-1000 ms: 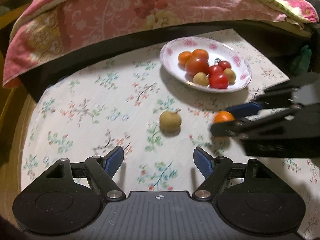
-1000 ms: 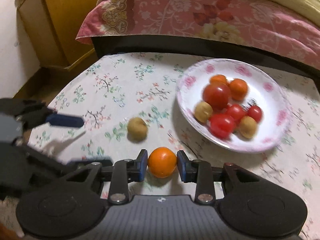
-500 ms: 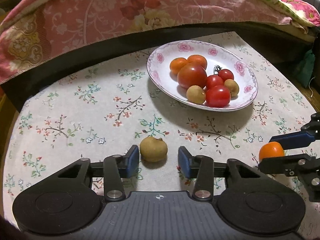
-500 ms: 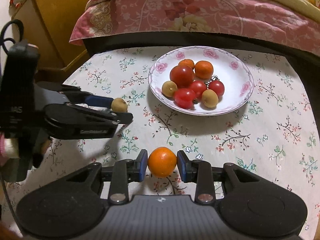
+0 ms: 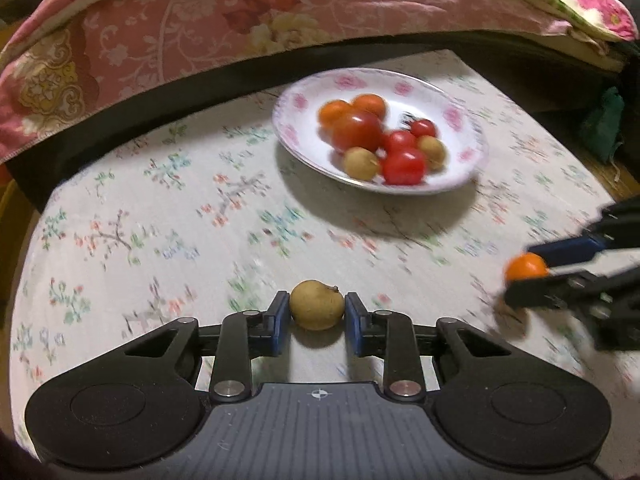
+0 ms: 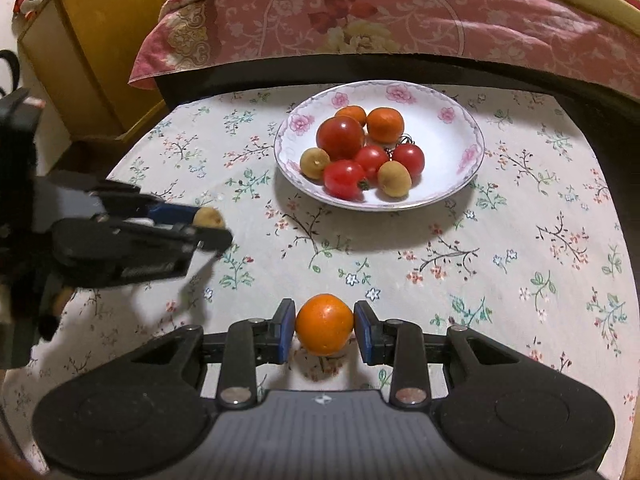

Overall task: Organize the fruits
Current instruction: 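Lift the kiwi and orange and carry them toward the white plate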

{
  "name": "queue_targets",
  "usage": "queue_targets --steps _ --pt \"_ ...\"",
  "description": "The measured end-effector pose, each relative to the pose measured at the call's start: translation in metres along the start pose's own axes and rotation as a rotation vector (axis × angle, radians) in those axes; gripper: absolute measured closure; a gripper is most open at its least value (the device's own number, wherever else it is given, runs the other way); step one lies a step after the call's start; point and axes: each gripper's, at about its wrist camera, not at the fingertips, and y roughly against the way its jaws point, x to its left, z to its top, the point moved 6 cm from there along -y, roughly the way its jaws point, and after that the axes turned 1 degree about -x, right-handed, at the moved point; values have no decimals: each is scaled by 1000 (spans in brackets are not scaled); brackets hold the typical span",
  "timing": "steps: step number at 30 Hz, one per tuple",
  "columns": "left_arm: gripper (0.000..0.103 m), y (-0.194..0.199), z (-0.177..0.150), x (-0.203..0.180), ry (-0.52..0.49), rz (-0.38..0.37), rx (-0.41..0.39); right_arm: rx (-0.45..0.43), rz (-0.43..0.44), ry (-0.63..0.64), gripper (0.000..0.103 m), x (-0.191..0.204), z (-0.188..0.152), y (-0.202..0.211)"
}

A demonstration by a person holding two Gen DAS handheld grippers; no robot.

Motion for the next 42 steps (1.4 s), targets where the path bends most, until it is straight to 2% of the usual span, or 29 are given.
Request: queue_targets --steps 6,15,17,21,23,29,35,37,42 --pt "66 23 -25 -29 -28 -46 8 9 -3 65 72 9 -16 0" --pt "62 20 -41 -41 -59 -53 5 14 -2 88 71 8 -25 -2" --pt "54 18 -41 -42 -63 -60 4 39 -2 87 71 6 -29 -6" --pt "45 19 -42 -45 -87 -54 -2 30 -1 98 70 9 -31 -4" --pt "36 19 -44 -45 -90 -49 -3 31 3 101 70 8 -31 -4" --pt "35 18 -42 -43 -78 -46 -3 33 13 78 68 2 -33 -2" --pt "38 16 -40 -42 -59 -40 8 34 18 73 67 1 -32 -2" --pt "47 17 -40 -43 -62 -40 5 34 18 68 67 1 -32 -2" --pt "61 17 -39 -47 -79 -51 13 33 6 71 67 1 -29 -3"
